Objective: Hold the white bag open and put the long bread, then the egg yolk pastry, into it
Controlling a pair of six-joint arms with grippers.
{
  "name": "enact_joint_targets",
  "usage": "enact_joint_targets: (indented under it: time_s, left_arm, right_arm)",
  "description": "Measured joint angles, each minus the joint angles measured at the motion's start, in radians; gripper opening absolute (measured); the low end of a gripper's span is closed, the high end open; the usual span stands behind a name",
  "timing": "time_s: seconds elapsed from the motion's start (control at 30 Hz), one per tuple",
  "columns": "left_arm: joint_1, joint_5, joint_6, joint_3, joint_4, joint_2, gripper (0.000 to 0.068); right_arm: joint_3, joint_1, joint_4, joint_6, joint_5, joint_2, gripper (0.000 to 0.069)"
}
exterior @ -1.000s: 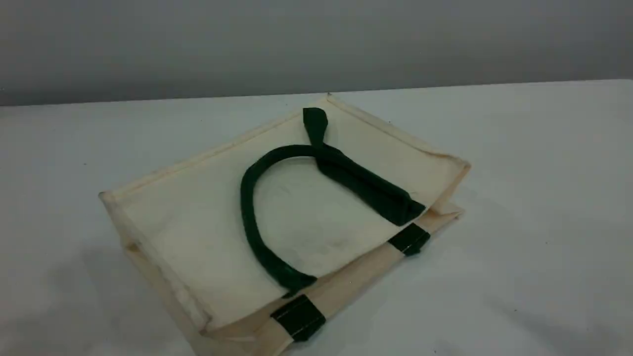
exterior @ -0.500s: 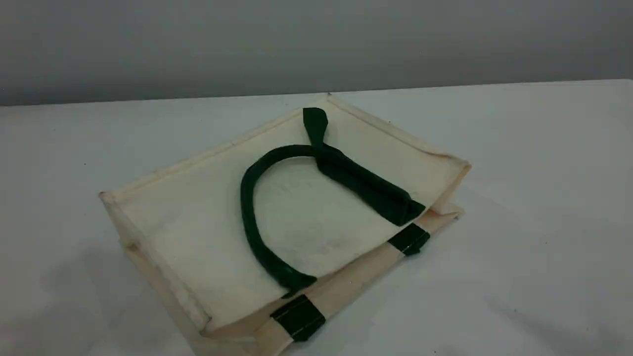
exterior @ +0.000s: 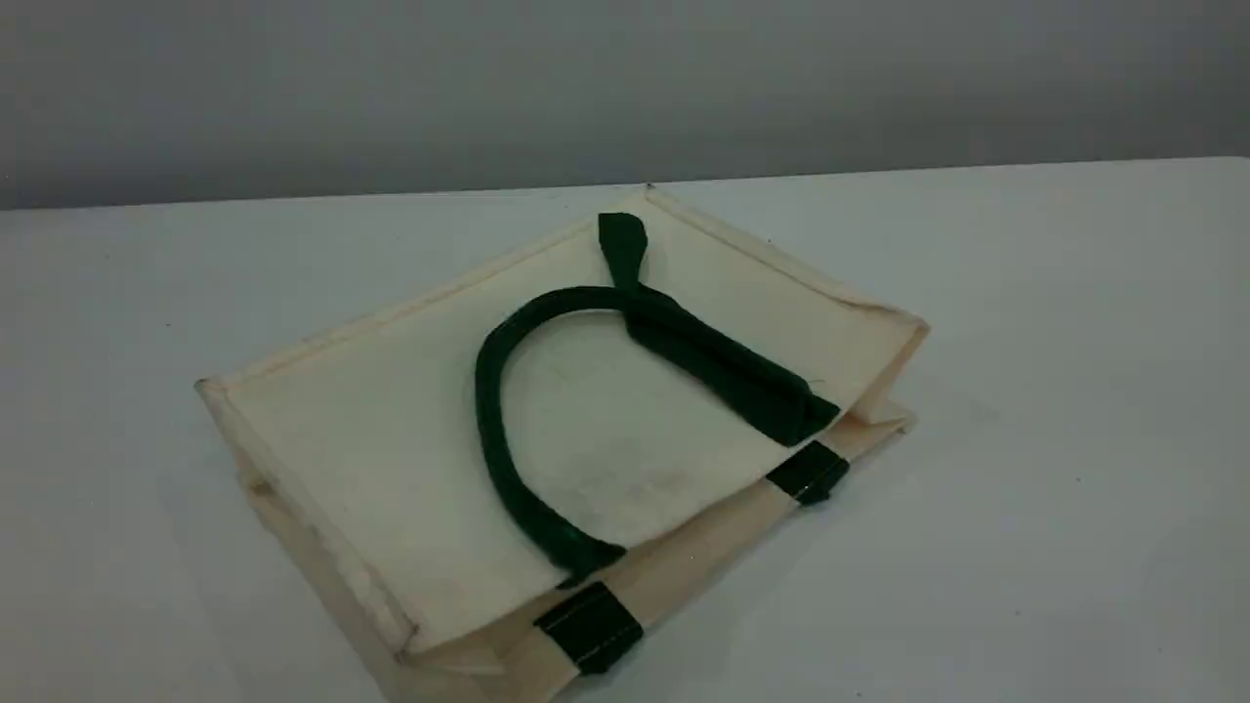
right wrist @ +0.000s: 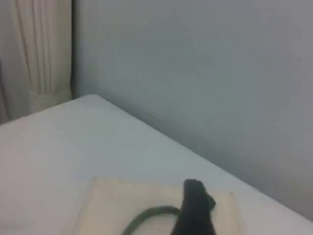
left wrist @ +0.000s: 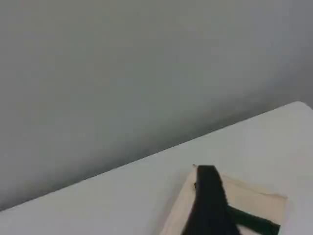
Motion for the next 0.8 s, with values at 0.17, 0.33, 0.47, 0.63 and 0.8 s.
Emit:
enact_joint_targets:
  time_s: [0.17,0.33,0.47,0.63,0.8]
  left_arm:
    - [0.0,0.0,0.0,0.179,0.01,-0.182,0.0453]
    - [0.0,0.001,0.0,0.411,0.009,-0.398,0.0453]
    - [0.0,0.0,0.0,0.596,0.008,-0.561,0.0453]
    - [0.0,0.0,0.0,0.778,0.006,-0.722,0.0453]
    - [0.0,-0.001,-0.011,0.891,-0.001,-0.796,0.0453]
  right_arm:
    - [0.0,0.0,0.036,0.0,0.1,-0.13,0.0495]
    - [0.0,0.0,0.051,-0.001,0.246,-0.216,0.0495]
    - [0.0,0.0,0.052,-0.003,0.308,-0.269,0.0495]
    - [0.0,0.0,0.056,-0.003,0.43,-0.315,0.0495]
    - [0.006,0.0,0.066,0.006,0.565,-0.322,0.0495]
